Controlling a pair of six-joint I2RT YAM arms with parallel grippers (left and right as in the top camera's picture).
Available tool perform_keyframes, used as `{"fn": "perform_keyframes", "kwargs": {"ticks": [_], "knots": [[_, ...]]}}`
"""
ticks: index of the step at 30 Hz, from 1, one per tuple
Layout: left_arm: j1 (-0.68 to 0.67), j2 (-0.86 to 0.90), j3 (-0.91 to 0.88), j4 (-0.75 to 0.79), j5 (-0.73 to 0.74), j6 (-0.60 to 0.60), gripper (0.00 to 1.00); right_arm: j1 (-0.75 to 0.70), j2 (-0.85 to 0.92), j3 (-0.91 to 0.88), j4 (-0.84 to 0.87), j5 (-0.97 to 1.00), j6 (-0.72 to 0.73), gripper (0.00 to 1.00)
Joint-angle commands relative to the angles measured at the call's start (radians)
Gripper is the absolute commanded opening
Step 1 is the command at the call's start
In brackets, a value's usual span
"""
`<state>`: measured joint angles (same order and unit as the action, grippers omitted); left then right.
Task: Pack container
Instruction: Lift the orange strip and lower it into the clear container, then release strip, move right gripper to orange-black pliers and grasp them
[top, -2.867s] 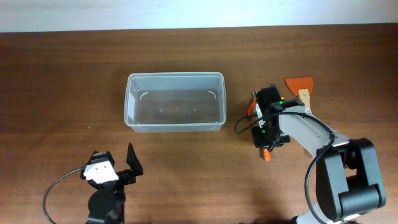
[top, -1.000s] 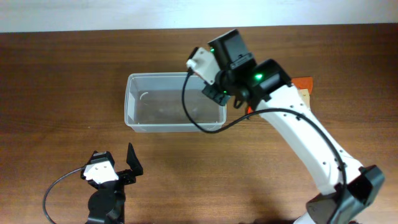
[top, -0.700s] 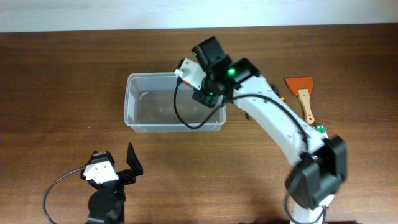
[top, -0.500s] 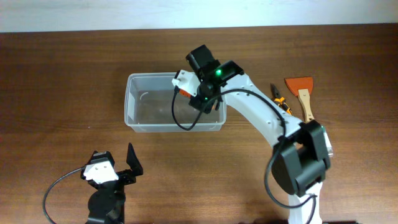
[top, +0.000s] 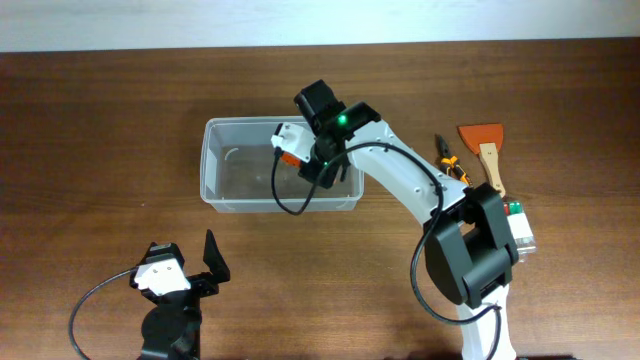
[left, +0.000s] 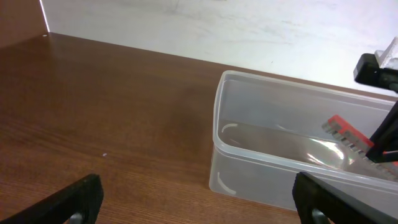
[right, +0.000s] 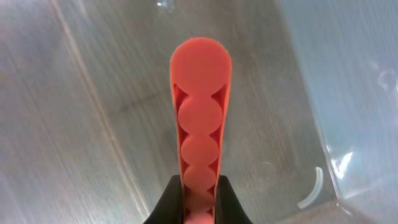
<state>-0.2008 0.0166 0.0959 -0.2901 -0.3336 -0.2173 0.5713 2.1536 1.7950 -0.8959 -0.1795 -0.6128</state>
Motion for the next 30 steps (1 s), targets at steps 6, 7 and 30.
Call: {"fn": "perform_keyframes", "kwargs": {"ticks": [6,7,30], "knots": [[-0.004,-0.003,-0.003,-0.002,-0.003,0.009,0.99,0.066,-0.001,0.011,0.006,-0.018,-0.091,0.04],[-0.004,-0.003,-0.003,-0.002,-0.003,0.009,0.99,0.068,-0.001,0.011,0.007,-0.015,-0.090,0.04],[-0.004,-0.003,-0.003,-0.002,-0.003,0.009,0.99,0.045,-0.075,0.108,-0.057,0.097,0.291,0.81]]}}
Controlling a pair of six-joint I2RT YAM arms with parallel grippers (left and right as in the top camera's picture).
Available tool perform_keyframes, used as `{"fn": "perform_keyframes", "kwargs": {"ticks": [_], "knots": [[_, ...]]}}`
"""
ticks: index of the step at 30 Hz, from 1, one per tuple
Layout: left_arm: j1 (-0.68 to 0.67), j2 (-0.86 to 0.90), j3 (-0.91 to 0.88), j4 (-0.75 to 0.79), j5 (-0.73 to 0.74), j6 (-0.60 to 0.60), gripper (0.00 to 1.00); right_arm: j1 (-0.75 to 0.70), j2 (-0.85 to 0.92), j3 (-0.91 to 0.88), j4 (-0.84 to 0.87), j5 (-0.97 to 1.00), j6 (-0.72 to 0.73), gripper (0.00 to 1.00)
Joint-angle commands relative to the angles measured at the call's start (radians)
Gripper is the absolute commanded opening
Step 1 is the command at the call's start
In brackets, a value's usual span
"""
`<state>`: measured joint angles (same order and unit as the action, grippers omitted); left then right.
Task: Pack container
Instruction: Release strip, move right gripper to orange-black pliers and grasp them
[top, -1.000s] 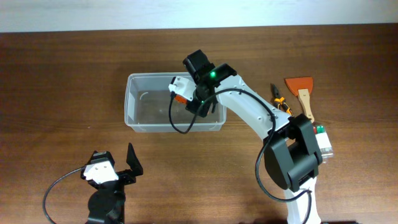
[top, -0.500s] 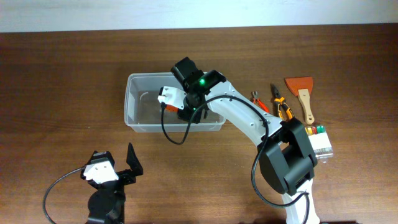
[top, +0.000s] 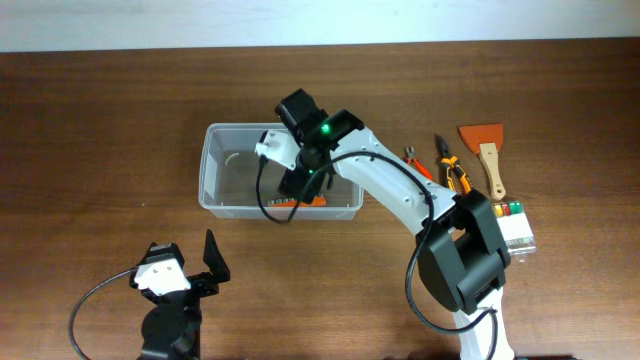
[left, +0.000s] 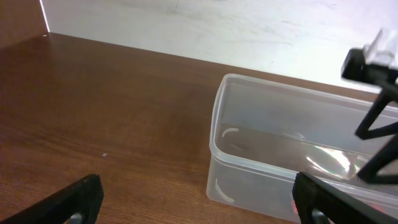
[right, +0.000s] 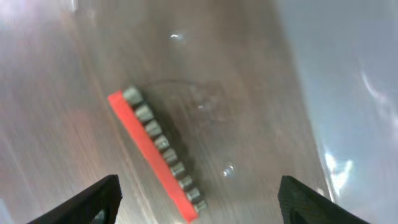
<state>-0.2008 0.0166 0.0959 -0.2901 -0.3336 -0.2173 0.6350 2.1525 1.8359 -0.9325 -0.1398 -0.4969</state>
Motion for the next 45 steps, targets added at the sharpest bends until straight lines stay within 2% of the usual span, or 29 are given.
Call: {"fn": "perform_keyframes", "kwargs": {"ticks": [1,6,12,16,21,26,32,34,39,45], "knots": [[-0.004,-0.003,-0.003,-0.002,-0.003,0.009,0.99,-0.030,-0.091,0.094,-0.051,0.076,0.235,0.80],[-0.004,-0.003,-0.003,-0.002,-0.003,0.009,0.99,-0.111,-0.169,0.221,-0.274,0.176,0.434,0.79],[-0.004,-0.003,-0.003,-0.002,-0.003,0.009,0.99,-0.271,-0.211,0.251,-0.497,0.201,0.455,0.78],[-0.004,-0.003,-0.003,-0.002,-0.003,0.009,0.99,-0.407,-0.210,0.229,-0.549,0.200,0.519,0.74],[-0.004,-0.003,-0.003,-0.002,-0.003,0.009,0.99,-0.545,-0.209,0.198,-0.545,0.197,0.531,0.70],[-0.004,-0.003,-0.003,-0.002,-0.003,0.009,0.99,-0.630,-0.209,0.130,-0.516,0.198,0.485,0.64],[-0.004,-0.003,-0.003,-0.002,-0.003,0.009,0.99,-0.668,-0.209,-0.010,-0.415,0.197,0.429,0.61],[-0.004,-0.003,-0.003,-0.002,-0.003,0.009,0.99,-0.669,-0.208,-0.067,-0.367,0.198,0.414,0.54],[-0.004,-0.003,-0.003,-0.002,-0.003,0.009,0.99,-0.669,-0.208,-0.209,-0.244,0.198,0.400,0.47],[-0.004,-0.003,-0.003,-0.002,-0.004,0.009,0.99,-0.674,-0.201,-0.342,-0.116,0.207,0.396,0.46]]}}
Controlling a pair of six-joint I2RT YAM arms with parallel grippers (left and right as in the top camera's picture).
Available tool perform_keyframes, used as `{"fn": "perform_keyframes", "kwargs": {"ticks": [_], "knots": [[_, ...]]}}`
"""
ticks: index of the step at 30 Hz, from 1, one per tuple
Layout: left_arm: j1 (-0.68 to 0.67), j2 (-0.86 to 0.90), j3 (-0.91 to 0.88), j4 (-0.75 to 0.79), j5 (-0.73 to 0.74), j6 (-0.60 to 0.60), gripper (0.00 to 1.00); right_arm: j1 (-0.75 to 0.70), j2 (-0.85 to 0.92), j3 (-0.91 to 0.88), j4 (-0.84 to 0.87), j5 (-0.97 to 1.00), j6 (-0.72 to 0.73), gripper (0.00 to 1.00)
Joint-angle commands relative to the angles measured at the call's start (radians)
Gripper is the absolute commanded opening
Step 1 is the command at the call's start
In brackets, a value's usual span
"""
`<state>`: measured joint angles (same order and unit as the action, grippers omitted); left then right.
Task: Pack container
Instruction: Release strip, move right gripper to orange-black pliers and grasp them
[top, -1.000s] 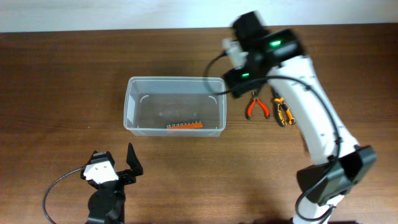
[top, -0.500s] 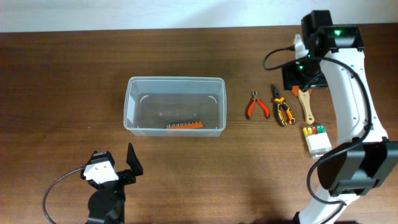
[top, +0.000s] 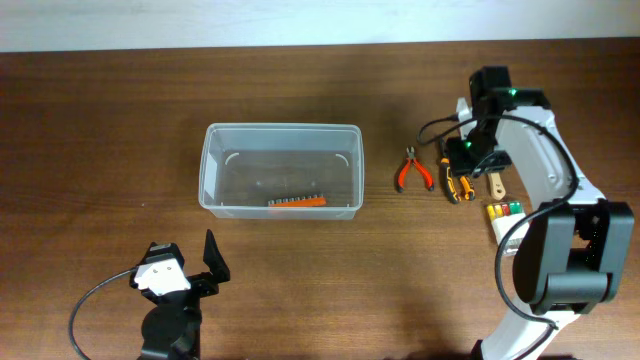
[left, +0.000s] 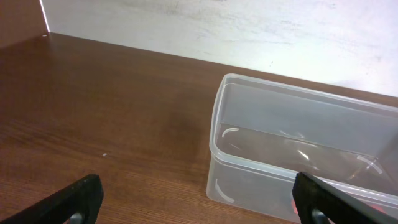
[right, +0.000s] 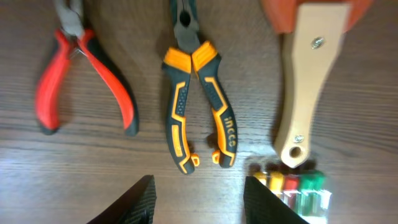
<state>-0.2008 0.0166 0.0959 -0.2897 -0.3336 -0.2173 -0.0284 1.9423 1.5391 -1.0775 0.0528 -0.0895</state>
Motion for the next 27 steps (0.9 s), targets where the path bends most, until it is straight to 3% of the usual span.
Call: {"fn": "perform_keyframes", "kwargs": {"ticks": [1,11,27], "knots": [[-0.004,-0.003,-0.003,-0.002,-0.003,0.009,0.99,-0.014,0.012,-0.058,0.043,0.017,-0.011,0.46],[-0.004,-0.003,-0.003,-0.002,-0.003,0.009,0.99,-0.036,0.045,-0.078,0.074,-0.008,-0.011,0.41],[-0.004,-0.003,-0.003,-0.002,-0.003,0.009,0.99,-0.040,0.045,-0.129,0.190,0.013,-0.080,0.42]]}}
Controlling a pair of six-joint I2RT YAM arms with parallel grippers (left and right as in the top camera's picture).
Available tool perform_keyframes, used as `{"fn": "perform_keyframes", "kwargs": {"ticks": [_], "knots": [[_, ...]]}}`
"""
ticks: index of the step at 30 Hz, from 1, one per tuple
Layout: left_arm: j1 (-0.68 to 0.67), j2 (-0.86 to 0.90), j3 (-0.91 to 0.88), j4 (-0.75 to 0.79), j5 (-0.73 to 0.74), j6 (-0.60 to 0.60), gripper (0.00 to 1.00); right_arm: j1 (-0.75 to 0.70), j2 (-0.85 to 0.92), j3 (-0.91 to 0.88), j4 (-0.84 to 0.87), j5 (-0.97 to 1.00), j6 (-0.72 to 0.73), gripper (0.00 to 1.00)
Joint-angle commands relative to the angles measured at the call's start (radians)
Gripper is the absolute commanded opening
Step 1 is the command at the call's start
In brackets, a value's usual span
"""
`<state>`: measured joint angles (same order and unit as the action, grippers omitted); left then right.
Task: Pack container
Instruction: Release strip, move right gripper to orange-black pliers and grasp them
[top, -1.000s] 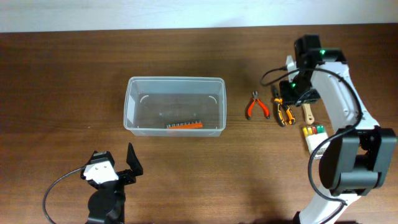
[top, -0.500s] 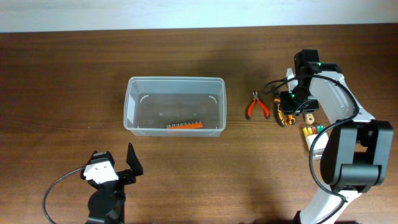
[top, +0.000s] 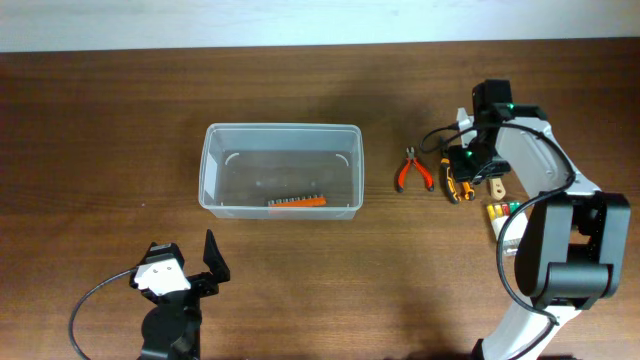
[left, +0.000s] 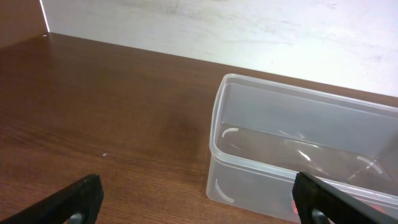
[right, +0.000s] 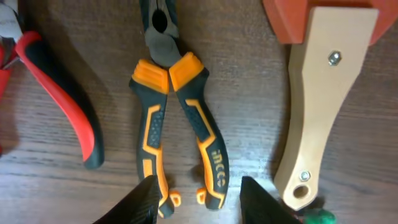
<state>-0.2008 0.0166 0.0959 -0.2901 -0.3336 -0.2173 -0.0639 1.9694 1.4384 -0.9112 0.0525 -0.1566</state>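
A clear plastic container (top: 280, 168) sits mid-table with a red bit holder (top: 296, 202) lying inside near its front wall. My right gripper (right: 198, 205) is open, low over the orange-and-black pliers (right: 175, 124), its fingertips on either side of the handle ends. The red-handled pliers (right: 59, 106) lie just left of them, and a wooden-handled scraper with an orange blade (right: 317, 93) lies just right. My left gripper (left: 193, 202) rests open near the table's front, facing the container (left: 298, 155).
A small pack of coloured bits (top: 505, 212) lies near the right arm, beside the scraper handle. The right arm's base stands at the front right. Bare wooden table surrounds the container.
My right gripper has come lower and closer over the orange-and-black pliers, which now fill more of its view. It remains open. The left arm has not moved.
My right gripper held the red bit holder inside the container. Then it was open above the holder lying on the container floor. Later it was over the tools at the right, and now hangs low over the orange-and-black pliers.
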Motion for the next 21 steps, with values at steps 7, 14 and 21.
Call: {"fn": "perform_keyframes", "kwargs": {"ticks": [7,14,21], "knots": [[-0.004,-0.003,-0.003,-0.002,-0.003,0.009,0.99,-0.006,0.018,-0.040,0.055,0.013,-0.024,0.42],[-0.004,-0.003,-0.003,-0.002,-0.003,0.009,0.99,-0.032,0.056,-0.042,0.060,0.012,-0.043,0.41],[-0.004,-0.003,-0.003,-0.002,-0.003,0.009,0.99,-0.043,0.102,-0.042,0.079,0.012,-0.049,0.41]]}}
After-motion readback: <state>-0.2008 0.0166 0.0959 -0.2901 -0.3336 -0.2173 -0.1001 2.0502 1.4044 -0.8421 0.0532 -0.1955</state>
